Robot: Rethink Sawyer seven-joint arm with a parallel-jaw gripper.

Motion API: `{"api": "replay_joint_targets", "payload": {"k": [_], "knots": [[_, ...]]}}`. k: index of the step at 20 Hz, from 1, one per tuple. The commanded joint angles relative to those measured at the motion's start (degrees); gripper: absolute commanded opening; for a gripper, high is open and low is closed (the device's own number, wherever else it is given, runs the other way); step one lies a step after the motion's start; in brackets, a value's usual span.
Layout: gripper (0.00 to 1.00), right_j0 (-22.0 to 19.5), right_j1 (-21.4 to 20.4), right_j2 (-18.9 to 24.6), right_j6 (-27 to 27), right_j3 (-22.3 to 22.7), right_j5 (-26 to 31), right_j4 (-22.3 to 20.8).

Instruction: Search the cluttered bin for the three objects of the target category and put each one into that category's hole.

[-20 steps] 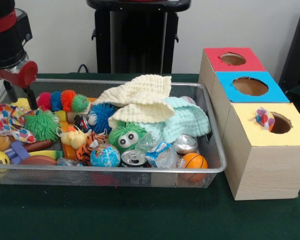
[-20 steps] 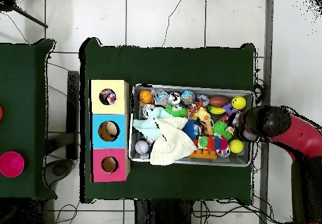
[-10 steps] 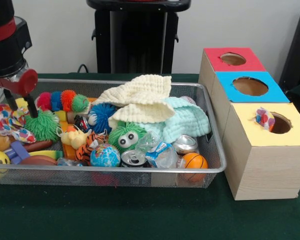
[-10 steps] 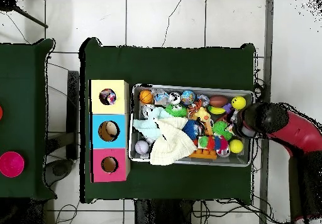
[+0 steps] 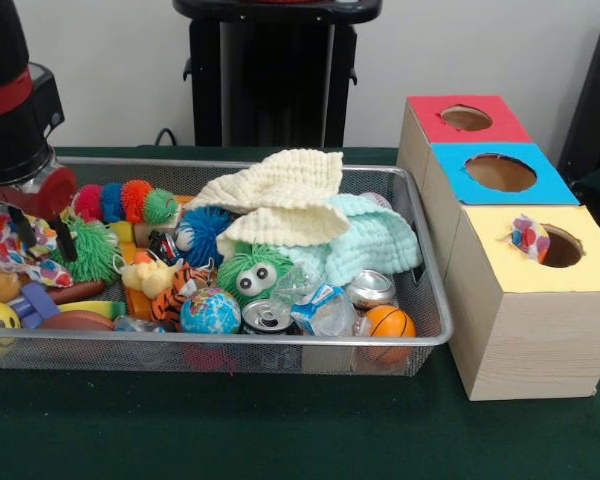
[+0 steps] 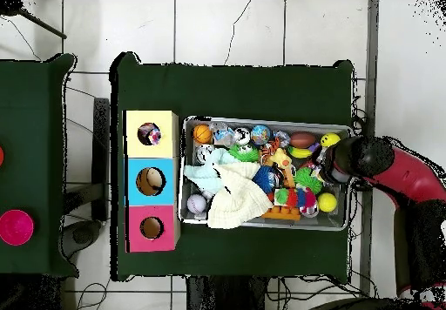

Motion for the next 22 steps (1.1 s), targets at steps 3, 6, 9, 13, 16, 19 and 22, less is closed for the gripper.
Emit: {"api": "replay_joint_targets", "payload": {"k": [3,6,9,13,16,19,22], "knots": [[1.0,-1.5,2.3,5.3,-10.7,-2.3,0.9,-2.5],[1.0,-2.6,2.2,5.5,-10.8,-1.3,-0.2,-2.6],[1.0,-3.7,1.6,6.2,-10.7,-0.8,0.4,-1.7],[1.0,-4.7,-2.6,5.2,-7.1,0.7,3.6,0.4],[1.0,-4.1,-4.8,3.0,-4.6,1.1,6.6,0.3],[1.0,-4.6,-5.6,3.2,-6.5,2.9,5.3,-1.1],[1.0,-4.8,-5.1,4.0,-6.7,5.4,1.6,-2.0]]}}
